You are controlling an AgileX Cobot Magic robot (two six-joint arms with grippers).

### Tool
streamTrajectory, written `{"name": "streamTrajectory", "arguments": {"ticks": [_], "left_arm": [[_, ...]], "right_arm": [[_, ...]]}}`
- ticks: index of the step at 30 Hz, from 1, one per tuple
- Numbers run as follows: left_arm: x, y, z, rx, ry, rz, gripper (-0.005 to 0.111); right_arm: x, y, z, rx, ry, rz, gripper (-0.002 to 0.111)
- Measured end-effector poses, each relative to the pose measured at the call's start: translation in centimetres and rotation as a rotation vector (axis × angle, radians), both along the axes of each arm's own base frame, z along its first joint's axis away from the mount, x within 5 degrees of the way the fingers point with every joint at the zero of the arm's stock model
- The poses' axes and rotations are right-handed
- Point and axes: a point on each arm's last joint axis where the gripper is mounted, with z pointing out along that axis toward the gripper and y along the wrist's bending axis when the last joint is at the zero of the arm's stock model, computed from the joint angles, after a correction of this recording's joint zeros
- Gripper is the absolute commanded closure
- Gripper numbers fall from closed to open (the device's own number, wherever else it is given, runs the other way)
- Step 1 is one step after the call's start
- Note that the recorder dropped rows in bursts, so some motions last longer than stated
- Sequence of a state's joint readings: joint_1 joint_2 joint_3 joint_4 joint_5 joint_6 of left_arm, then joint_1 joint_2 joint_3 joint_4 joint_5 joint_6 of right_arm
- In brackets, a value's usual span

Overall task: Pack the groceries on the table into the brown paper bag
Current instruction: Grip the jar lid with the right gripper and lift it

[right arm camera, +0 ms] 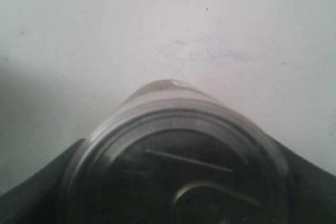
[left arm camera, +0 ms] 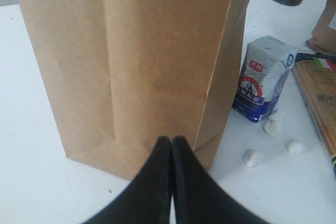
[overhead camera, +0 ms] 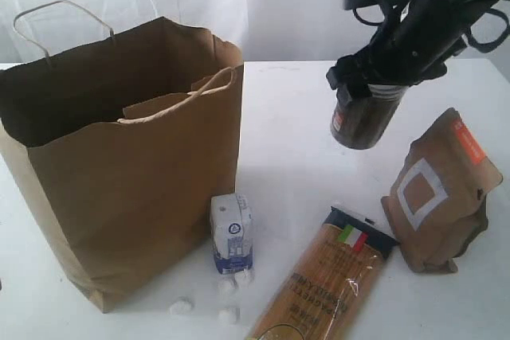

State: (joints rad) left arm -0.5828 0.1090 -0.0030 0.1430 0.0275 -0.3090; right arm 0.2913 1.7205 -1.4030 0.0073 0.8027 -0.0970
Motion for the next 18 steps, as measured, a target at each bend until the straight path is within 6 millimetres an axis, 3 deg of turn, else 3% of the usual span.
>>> {"name": "streamTrajectory", "arguments": {"ticks": [4, 18], "left_arm": [[0.0, 0.0, 0.0, 0.0, 0.0, 0.0, 0.106], [0.0, 0.0, 0.0, 0.0, 0.0, 0.0, 0.106]], "right_arm": [[-1.5, 0.8, 2.6, 0.022, -0.066, 0.035, 0.097], [-4.8, 0.9, 7.2, 0.049, -0.171, 0.07, 0.097]]}}
